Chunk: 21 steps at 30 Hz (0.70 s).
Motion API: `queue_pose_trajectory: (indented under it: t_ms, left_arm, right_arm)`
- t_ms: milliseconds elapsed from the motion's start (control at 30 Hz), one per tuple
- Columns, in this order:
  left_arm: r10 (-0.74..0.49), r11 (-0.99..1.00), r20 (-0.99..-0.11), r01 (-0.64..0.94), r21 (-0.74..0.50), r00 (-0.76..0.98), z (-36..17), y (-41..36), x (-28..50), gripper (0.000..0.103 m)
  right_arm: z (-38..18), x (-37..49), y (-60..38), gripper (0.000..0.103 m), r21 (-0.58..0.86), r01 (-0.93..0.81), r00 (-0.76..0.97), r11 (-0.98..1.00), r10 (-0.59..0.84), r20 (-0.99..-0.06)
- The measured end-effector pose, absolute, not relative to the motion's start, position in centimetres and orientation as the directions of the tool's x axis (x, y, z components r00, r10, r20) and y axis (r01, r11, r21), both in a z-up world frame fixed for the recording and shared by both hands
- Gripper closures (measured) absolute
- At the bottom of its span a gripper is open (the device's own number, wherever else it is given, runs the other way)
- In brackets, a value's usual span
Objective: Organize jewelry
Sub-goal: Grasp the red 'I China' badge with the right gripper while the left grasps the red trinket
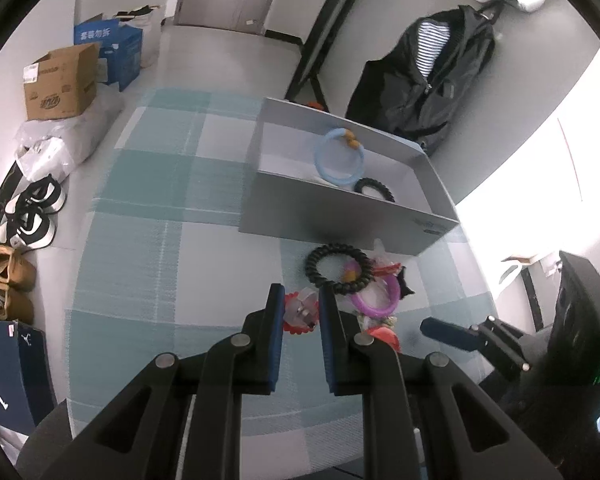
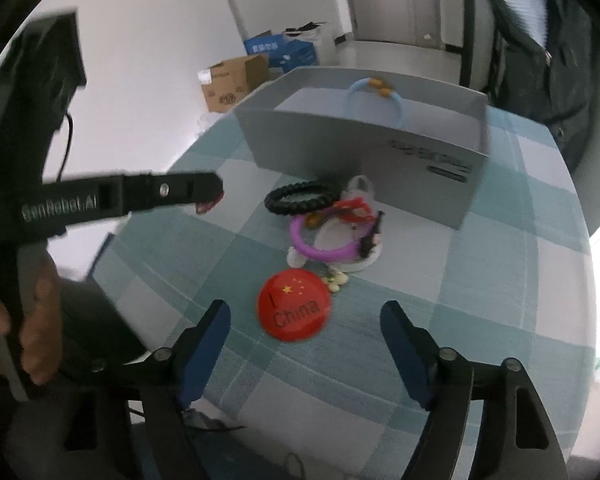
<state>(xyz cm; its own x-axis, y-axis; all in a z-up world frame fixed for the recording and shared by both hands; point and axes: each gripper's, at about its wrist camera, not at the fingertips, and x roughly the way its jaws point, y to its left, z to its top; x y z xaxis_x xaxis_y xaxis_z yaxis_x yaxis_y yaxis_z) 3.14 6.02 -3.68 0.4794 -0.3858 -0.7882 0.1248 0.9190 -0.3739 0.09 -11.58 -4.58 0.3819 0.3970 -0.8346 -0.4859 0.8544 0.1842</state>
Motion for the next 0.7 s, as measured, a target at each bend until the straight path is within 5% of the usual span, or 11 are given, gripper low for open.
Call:
queue_pose_trajectory:
  t_ms: [433, 533, 700]
  left_arm:
    - [-0.383, 0.917, -0.788, 0.091, -0.389, 0.481, -3.8, 7.2, 3.5, 0.091]
    - [-0.383, 0.917, -0.788, 0.094, -0.388, 0.483, -3.7, 7.3, 3.5, 0.091]
    - [-0.388, 0.914, -0.787, 0.092, -0.394, 0.480, -3.8, 7.4, 3.6, 0.091]
  right_arm:
    - [-5.2, -1.0, -8.2, 0.041, 0.031, -0.523, 0.426, 0.852, 0.293, -0.856]
    - [-5.1, -1.0, -7.9, 0.059, 0.012, -0.532, 0.441, 0.847, 0.288, -0.850]
    - [-5.0, -0.9, -7.8, 0.061, 0.006, -0.534, 0.443, 0.845, 0.286, -0.850]
